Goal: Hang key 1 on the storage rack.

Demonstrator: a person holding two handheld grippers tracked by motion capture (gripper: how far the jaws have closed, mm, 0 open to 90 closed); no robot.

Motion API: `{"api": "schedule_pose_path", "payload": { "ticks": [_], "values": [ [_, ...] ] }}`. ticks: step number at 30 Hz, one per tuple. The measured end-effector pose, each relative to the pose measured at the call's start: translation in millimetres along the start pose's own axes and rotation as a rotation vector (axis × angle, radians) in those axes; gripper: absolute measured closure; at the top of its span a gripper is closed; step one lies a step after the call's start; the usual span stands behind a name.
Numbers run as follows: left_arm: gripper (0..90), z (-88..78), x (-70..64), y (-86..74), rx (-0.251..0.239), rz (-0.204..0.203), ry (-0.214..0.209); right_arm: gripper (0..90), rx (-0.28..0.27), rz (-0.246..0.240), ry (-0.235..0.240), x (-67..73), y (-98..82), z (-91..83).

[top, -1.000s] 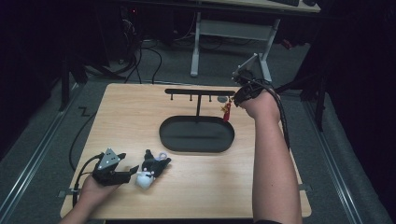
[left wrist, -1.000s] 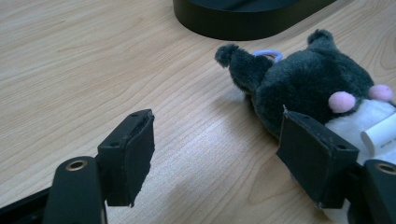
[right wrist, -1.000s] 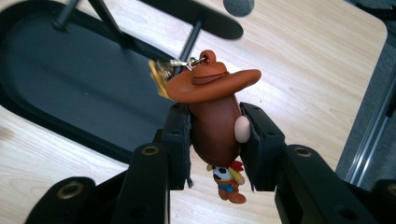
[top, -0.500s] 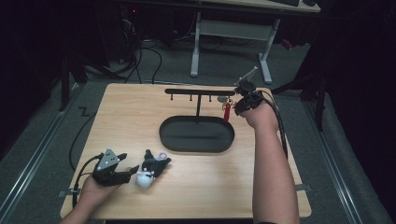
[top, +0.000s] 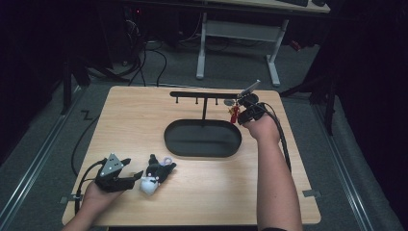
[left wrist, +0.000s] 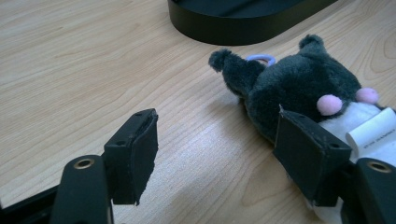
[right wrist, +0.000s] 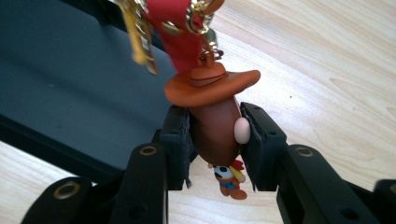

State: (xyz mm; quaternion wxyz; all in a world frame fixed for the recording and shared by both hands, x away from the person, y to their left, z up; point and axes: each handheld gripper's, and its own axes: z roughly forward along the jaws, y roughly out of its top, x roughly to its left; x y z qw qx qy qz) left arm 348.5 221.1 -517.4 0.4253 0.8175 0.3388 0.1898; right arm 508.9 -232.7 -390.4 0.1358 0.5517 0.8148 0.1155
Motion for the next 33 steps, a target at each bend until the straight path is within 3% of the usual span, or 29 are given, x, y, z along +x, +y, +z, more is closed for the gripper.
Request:
{"api": "schedule_pose_path", "payload": {
  "ticks": [3, 10, 15, 16, 19, 21, 23, 24, 26, 27, 28, 29, 31, 33],
  "values": [
    [31.0, 0.2, 0.4, 0.3, -0.001, -0.003, -0.002, 58.9, -0.008, -0.006, 0.004, 3.0, -2.6, 3.8],
    [34.6, -0.1, 1.6, 1.5, -0.017, -0.014, -0.012, 56.1, -0.047, -0.013, -0.011, 6.6, -16.5, -4.6],
    [38.7, -1.5, 0.6, 2.8, -0.028, -0.019, -0.03, 49.4, -0.137, -0.044, 0.001, 20.8, -51.7, -19.1],
    [39.5, -1.5, 0.6, 2.8, -0.028, -0.019, -0.03, 49.4, -0.137, -0.044, 0.001, 20.8, -51.7, -19.1],
    [41.1, -0.5, -1.9, 3.4, -0.025, -0.015, -0.03, 45.5, -0.21, -0.05, 0.004, 32.3, -86.7, -17.8],
    [41.0, 0.0, -2.2, 3.3, -0.02, -0.016, -0.033, 45.3, -0.234, -0.05, 0.007, 34.7, -96.4, -15.9],
    [40.8, 0.3, -3.2, 3.4, -0.019, -0.024, -0.036, 44.3, -0.316, -0.029, 0.01, 40.6, -126.7, -7.9],
    [40.8, 0.1, -3.6, 3.7, -0.022, -0.03, -0.038, 44.3, -0.316, -0.029, 0.01, 40.6, -126.7, -7.9],
    [41.3, -0.8, -4.9, 4.3, -0.031, -0.046, -0.04, 43.9, -0.367, -0.012, 0.006, 44.8, -147.5, -1.4],
    [42.4, -1.3, -5.6, 4.6, -0.035, -0.052, -0.039, 44.2, -0.43, 0.01, 0.029, 49.1, -169.3, 4.6],
    [43.2, -1.6, -6.5, 4.9, -0.037, -0.056, -0.039, 44.2, -0.43, 0.01, 0.029, 49.1, -169.3, 4.6],
    [43.9, -1.3, -8.5, 5.0, -0.038, -0.058, -0.029, 45.2, -0.475, 0.028, 0.041, 52.5, -189.9, 10.9],
    [46.3, -0.6, -9.4, 4.9, -0.035, -0.053, -0.02, 46.1, -0.494, 0.026, 0.042, 53.5, -199.6, 14.1],
    [48.5, 1.3, -10.7, 5.9, -0.022, -0.046, 0.001, 52.4, -0.579, 0.082, 0.042, 55.6, -230.8, 22.3]
  ]
}}
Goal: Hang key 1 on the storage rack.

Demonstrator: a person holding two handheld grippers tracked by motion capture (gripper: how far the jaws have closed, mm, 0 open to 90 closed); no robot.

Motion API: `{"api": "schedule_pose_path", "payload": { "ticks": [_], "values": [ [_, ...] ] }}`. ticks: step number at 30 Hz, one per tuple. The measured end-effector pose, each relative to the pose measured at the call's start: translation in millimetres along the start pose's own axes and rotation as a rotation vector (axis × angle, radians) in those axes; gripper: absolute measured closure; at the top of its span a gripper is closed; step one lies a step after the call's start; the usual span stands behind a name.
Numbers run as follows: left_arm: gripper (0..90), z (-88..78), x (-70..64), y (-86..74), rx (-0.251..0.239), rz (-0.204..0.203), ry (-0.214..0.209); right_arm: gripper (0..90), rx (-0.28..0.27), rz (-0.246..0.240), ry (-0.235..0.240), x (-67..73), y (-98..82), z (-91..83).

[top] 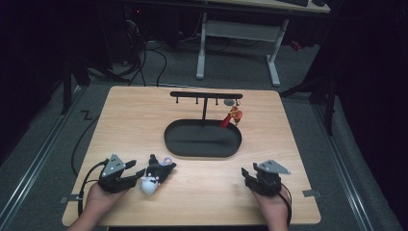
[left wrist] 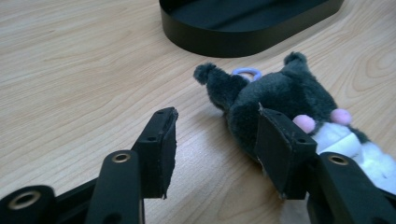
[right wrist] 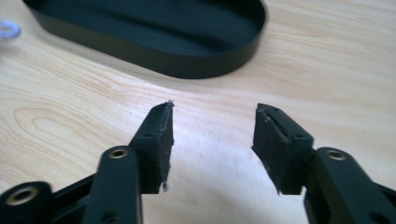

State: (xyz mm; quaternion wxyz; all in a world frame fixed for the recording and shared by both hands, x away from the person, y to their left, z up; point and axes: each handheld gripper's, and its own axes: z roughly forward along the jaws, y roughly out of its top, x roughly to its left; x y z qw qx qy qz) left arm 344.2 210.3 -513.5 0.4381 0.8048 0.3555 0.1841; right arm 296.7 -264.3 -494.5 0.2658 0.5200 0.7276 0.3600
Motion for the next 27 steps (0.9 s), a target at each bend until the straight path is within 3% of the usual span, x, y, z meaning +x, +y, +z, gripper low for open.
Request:
{"api": "schedule_pose_path", "payload": {
  "ticks": [3, 4, 5, 6, 8, 9, 10, 12, 17, 19, 20, 21, 25, 27],
  "values": [
    [55.1, -0.6, 0.9, 1.3, -0.006, -0.009, 0.008, 52.8, -0.02, 0.041, 0.019, 1.1, -10.4, -9.2],
    [62.3, -0.6, 0.9, 1.3, -0.006, -0.009, 0.008, 52.8, -0.02, 0.041, 0.019, 1.1, -10.4, -9.2],
    [62.3, -1.2, 1.5, 1.6, -0.001, 0.001, 0.002, 53.3, -0.04, 0.022, 0.002, 3.1, -10.9, -12.3],
    [71.9, -1.7, 1.6, 1.7, 0.003, 0.009, 0.012, 53.2, -0.049, 0.026, 0.0, 4.7, -10.9, -13.3],
    [81.0, -1.7, 3.2, 1.5, 0.016, 0.001, 0.024, 52.2, -0.044, 0.033, 0.018, 7.7, -9.5, -9.9],
    [86.1, 0.5, 4.1, -0.1, 0.044, 0.001, 0.035, 50.3, -0.032, 0.0, -0.003, 13.8, -8.7, -5.0],
    [87.9, 0.5, 4.1, -0.1, 0.044, 0.001, 0.035, 50.3, -0.032, 0.0, -0.003, 13.8, -8.7, -5.0],
    [89.4, 2.3, 2.8, -3.1, 0.087, 0.015, 0.035, 49.8, -0.007, -0.039, 0.001, 20.8, -8.5, 0.0],
    [89.6, 4.5, -7.5, -4.0, 0.113, 0.037, 0.009, 48.5, 0.008, -0.049, 0.006, 25.9, -8.6, 2.4],
    [88.0, 7.0, -15.9, -3.0, 0.121, 0.064, -0.01, 48.3, 0.012, -0.046, 0.012, 26.4, -8.8, 3.9],
    [87.6, 8.4, -24.0, -1.1, 0.127, 0.103, -0.014, 48.2, 0.012, -0.045, 0.014, 26.4, -8.9, 4.1],
    [87.5, 8.4, -24.0, -1.1, 0.127, 0.103, -0.014, 48.2, 0.012, -0.045, 0.014, 26.4, -8.9, 4.1],
    [87.3, 15.1, -44.6, 7.4, 0.125, 0.134, -0.06, 48.1, 0.024, -0.041, 0.021, 25.8, -10.0, 5.4],
    [86.7, 20.9, -57.2, 13.1, 0.126, 0.168, -0.075, 48.1, 0.025, -0.042, 0.022, 24.8, -10.3, 5.6]
  ]
}}
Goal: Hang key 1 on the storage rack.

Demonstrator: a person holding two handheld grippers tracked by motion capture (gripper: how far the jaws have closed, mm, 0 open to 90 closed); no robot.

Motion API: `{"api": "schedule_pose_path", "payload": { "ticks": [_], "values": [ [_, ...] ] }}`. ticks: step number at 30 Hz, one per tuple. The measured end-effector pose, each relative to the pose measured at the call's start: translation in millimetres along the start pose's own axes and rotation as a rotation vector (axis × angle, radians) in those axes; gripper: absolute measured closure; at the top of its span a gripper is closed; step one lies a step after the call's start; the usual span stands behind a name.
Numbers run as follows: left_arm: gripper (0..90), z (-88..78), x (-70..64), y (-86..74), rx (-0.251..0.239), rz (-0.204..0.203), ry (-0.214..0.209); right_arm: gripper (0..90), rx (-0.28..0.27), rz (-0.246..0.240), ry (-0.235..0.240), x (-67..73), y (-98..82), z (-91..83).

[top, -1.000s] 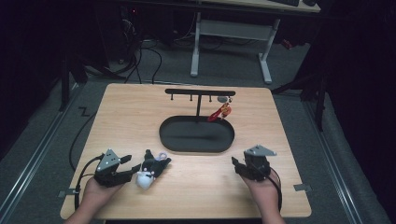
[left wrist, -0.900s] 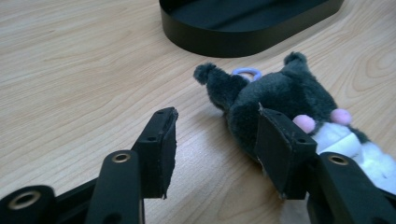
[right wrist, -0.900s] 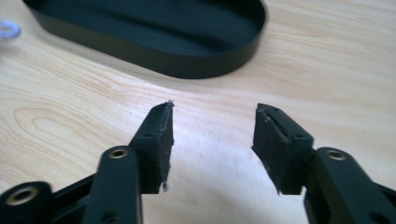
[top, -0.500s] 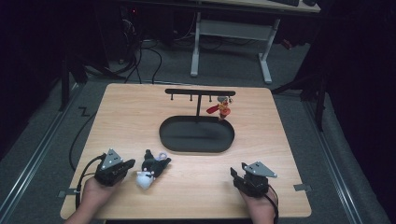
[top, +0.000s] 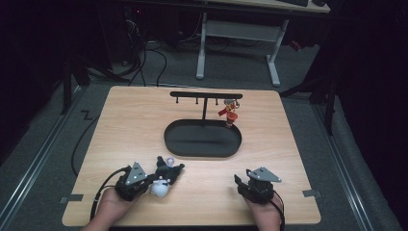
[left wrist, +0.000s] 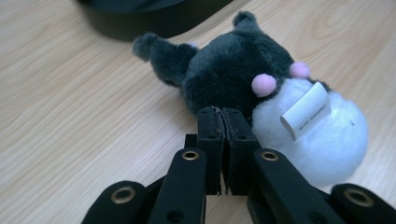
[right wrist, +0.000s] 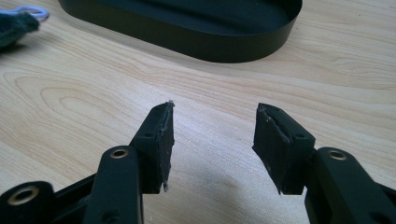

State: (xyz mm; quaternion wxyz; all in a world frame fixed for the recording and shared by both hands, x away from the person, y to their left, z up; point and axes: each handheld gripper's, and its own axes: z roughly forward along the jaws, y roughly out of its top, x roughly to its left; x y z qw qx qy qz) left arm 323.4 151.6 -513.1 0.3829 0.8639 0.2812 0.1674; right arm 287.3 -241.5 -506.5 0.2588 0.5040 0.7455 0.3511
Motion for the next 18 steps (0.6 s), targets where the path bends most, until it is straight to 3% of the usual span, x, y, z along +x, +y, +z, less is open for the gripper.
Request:
{"api": "schedule_pose_path", "payload": {
  "ticks": [1, 2, 4, 7, 9, 11, 12, 15, 18],
  "values": [
    [86.8, 0.0, 0.0, 0.0, 0.0, 0.0, 0.0, 48.1, 0.0, 0.004, 0.001, -0.4, -0.2, -0.2],
    [86.7, 6.1, -10.7, 8.2, -0.004, 0.026, -0.015, 48.1, 0.001, 0.007, 0.001, -0.8, -0.4, -0.4],
    [86.7, 9.9, -16.3, 12.4, -0.004, 0.036, -0.025, 48.1, 0.002, 0.007, 0.003, -1.3, -0.6, -0.5],
    [86.6, 23.1, -35.7, 23.7, -0.002, 0.067, -0.064, 48.1, 0.002, 0.007, 0.001, -2.7, -1.5, -1.3],
    [85.6, 39.7, -56.7, 35.2, -0.005, 0.1, -0.095, 48.2, -0.003, 0.016, -0.002, -4.2, -1.6, -2.6],
    [85.0, 45.6, -62.9, 39.4, -0.004, 0.112, -0.102, 48.2, -0.006, 0.021, -0.004, -4.7, -1.5, -3.5],
    [84.6, 56.6, -73.1, 47.0, -0.012, 0.117, -0.116, 48.2, -0.013, 0.024, -0.004, -5.8, -1.2, -5.0],
    [83.7, 63.5, -80.8, 51.1, -0.025, 0.11, -0.125, 48.2, -0.018, 0.028, -0.007, -7.2, -1.4, -6.6],
    [82.7, 63.3, -82.0, 49.4, -0.033, 0.114, -0.096, 48.3, -0.03, 0.039, -0.009, -10.6, -2.1, -10.2]
  ]
}}
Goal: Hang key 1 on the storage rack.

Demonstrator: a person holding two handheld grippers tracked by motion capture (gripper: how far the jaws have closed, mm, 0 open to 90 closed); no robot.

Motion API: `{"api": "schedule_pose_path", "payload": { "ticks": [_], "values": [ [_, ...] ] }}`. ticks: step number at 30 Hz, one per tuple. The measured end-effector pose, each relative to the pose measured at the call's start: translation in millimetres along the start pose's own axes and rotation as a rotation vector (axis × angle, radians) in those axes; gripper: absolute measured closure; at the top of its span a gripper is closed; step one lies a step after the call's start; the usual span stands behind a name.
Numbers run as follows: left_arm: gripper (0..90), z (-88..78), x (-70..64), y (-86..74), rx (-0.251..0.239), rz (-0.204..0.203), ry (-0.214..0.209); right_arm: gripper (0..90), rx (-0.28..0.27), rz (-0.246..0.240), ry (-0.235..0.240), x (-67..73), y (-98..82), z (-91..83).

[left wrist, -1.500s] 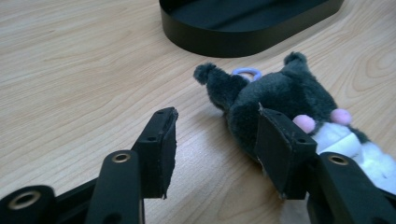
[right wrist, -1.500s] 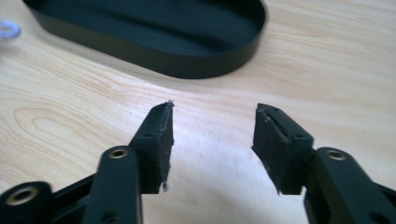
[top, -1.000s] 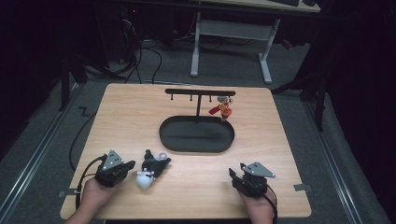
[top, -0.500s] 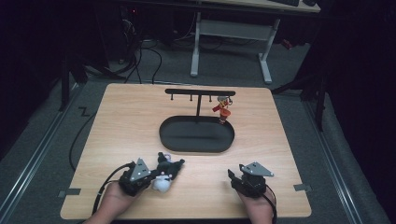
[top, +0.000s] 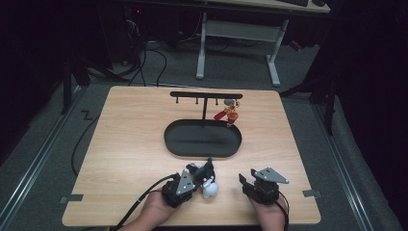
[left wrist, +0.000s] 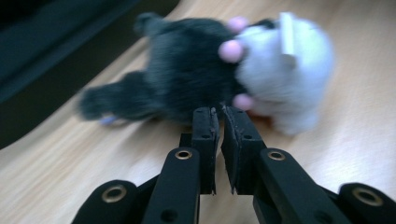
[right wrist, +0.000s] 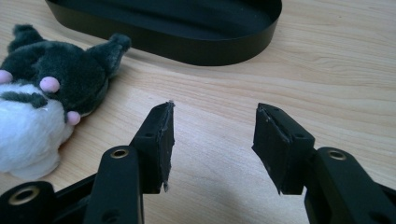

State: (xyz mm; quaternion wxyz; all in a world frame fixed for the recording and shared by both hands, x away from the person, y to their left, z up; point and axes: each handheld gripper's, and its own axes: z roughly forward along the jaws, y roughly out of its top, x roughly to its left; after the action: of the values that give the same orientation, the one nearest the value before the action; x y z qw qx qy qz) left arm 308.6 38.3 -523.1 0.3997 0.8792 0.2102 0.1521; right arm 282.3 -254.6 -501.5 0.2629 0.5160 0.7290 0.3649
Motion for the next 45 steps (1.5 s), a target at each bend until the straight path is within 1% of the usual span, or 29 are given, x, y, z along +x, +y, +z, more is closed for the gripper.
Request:
{"api": "schedule_pose_path", "payload": {
  "ticks": [1, 2, 4, 5, 12, 17, 20, 22, 23, 24, 25, 26, 27, 28, 29, 30, 31, 32, 33, 34, 35, 36, 37, 38, 39, 40, 41, 43, 45],
  "values": [
    [82.7, -4.4, 9.3, -3.9, 0.001, -0.032, 0.05, 48.3, -0.001, 0.004, 0.001, -0.7, -0.3, -0.6],
    [82.6, -6.8, 16.1, -5.6, -0.002, -0.066, 0.075, 48.4, -0.001, 0.006, 0.001, -1.5, -0.5, -0.9],
    [83.1, -7.1, 27.6, -6.9, -0.002, -0.127, 0.096, 48.4, 0.001, 0.008, 0.005, -3.4, -1.0, -0.6],
    [83.4, -5.0, 30.2, -6.3, 0.007, -0.137, 0.094, 48.4, 0.002, 0.011, 0.007, -3.8, -1.1, -0.4],
    [84.0, 12.2, 14.0, 7.3, 0.018, -0.106, 0.033, 48.7, -0.007, 0.012, 0.008, -4.5, -0.4, -2.3],
    [83.2, 29.9, -15.7, 31.3, 0.013, -0.026, -0.033, 48.7, -0.004, 0.023, 0.005, -7.1, -1.2, -1.9],
    [81.9, 32.1, -20.6, 34.2, 0.01, -0.023, -0.048, 48.7, -0.004, 0.028, 0.003, -8.8, -1.6, -3.0],
    [80.7, 30.6, -17.7, 31.3, 0.017, -0.021, -0.048, 48.7, -0.01, 0.031, 0.002, -10.6, -2.1, -4.3],
    [80.6, 24.4, -8.7, 24.1, 0.028, -0.031, -0.036, 48.7, -0.013, 0.036, 0.001, -12.3, -2.7, -5.6],
    [80.5, 24.4, -8.7, 24.1, 0.028, -0.031, -0.036, 48.7, -0.013, 0.036, 0.001, -12.3, -2.7, -5.6],
    [79.7, 11.0, 4.1, 15.0, 0.027, -0.04, -0.012, 48.6, -0.017, 0.034, 0.0, -14.6, -3.0, -6.6],
    [77.9, 11.0, 4.1, 15.0, 0.027, -0.04, -0.012, 48.6, -0.022, 0.041, 0.0, -15.3, -3.0, -6.9],
    [77.9, 2.3, 11.9, 9.9, 0.025, -0.047, 0.005, 48.6, -0.022, 0.041, 0.0, -15.3, -3.0, -6.9],
    [74.6, -7.2, 20.3, 4.4, 0.024, -0.049, 0.026, 48.7, -0.023, 0.051, 0.0, -17.0, -3.2, -7.6],
    [73.3, -28.2, 39.2, -7.5, 0.027, -0.044, 0.092, 48.7, -0.024, 0.049, -0.001, -17.9, -3.3, -7.7],
    [71.1, -39.0, 49.6, -14.0, 0.029, -0.043, 0.125, 48.8, -0.024, 0.051, -0.003, -18.3, -3.6, -7.7],
    [67.7, -39.0, 49.6, -14.0, 0.029, -0.043, 0.125, 48.8, -0.024, 0.051, -0.003, -18.3, -3.6, -7.7],
    [62.7, -58.5, 71.2, -28.0, 0.026, -0.069, 0.165, 48.8, -0.024, 0.055, -0.007, -18.8, -4.1, -7.4],
    [58.7, -64.9, 78.5, -34.0, 0.019, -0.086, 0.186, 48.8, -0.023, 0.054, -0.01, -19.0, -4.4, -7.2],
    [55.2, -64.9, 78.5, -34.0, 0.019, -0.086, 0.186, 48.8, -0.023, 0.054, -0.01, -19.0, -4.4, -7.2],
    [55.2, -76.1, 90.8, -48.5, -0.007, -0.122, 0.237, 48.8, -0.022, 0.053, -0.013, -19.2, -4.5, -7.0],
    [50.0, -81.3, 97.7, -59.6, -0.022, -0.151, 0.259, 48.7, -0.022, 0.053, -0.022, -19.8, -4.3, -7.1],
    [47.2, -84.6, 109.5, -72.2, -0.005, -0.187, 0.269, 48.7, -0.02, 0.057, -0.028, -20.8, -3.7, -7.5],
    [44.1, -85.4, 115.3, -74.8, 0.002, -0.203, 0.282, 48.7, -0.02, 0.056, -0.031, -21.8, -3.6, -7.3],
    [41.1, -86.6, 119.9, -77.1, -0.015, -0.233, 0.289, 48.7, -0.02, 0.064, -0.035, -22.6, -3.9, -7.2],
    [39.7, -86.6, 119.9, -77.1, -0.015, -0.233, 0.289, 48.7, -0.02, 0.064, -0.035, -22.6, -3.9, -7.2],
    [38.7, -87.2, 126.8, -80.2, -0.05, -0.309, 0.267, 48.7, -0.015, 0.074, -0.036, -24.3, -4.7, -6.6],
    [36.8, -86.7, 128.1, -80.1, -0.055, -0.319, 0.268, 48.7, -0.009, 0.079, -0.037, -25.5, -5.3, -5.5],
    [36.0, -85.9, 127.6, -79.3, -0.05, -0.285, 0.288, 48.6, -0.002, 0.077, -0.042, -26.8, -5.8, -4.2]
  ]
}}
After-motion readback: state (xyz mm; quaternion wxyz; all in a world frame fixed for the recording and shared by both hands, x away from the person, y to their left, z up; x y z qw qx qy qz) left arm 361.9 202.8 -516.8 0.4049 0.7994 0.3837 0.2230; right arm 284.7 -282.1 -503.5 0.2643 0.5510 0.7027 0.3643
